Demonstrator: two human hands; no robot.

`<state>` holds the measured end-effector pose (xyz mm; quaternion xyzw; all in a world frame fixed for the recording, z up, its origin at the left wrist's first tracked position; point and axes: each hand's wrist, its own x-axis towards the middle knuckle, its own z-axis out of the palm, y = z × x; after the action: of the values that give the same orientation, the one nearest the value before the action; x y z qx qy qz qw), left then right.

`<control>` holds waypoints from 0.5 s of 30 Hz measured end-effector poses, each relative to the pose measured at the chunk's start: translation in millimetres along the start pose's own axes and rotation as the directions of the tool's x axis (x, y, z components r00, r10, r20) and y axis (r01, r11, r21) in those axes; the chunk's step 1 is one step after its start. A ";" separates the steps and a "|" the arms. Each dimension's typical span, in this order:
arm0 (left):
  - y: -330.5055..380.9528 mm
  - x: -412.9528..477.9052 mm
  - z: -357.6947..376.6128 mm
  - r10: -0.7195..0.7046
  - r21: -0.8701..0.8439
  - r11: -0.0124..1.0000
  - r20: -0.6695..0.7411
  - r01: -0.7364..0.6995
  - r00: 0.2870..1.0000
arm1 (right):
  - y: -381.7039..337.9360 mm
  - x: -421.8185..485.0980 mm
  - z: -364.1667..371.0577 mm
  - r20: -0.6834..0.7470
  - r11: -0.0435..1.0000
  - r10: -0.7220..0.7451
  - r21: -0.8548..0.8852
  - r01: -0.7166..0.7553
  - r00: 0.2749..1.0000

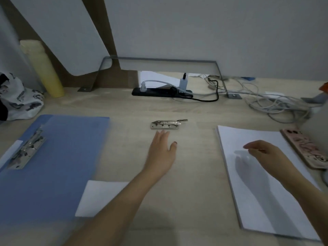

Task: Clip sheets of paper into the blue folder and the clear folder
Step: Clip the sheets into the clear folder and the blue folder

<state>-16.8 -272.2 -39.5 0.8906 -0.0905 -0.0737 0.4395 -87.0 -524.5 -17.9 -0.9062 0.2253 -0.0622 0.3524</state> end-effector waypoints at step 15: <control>82.2 -23.0 102.0 -0.159 -0.479 0.781 0.469 0.401 0.869 | 61.7 -12.4 -23.7 -0.174 1.000 0.027 -0.002 -0.027 0.984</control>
<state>-68.6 -394.5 -34.4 0.6894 -0.0165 -0.3447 0.6369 -126.9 -573.5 -40.9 -0.8950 0.2676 -0.1357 0.3302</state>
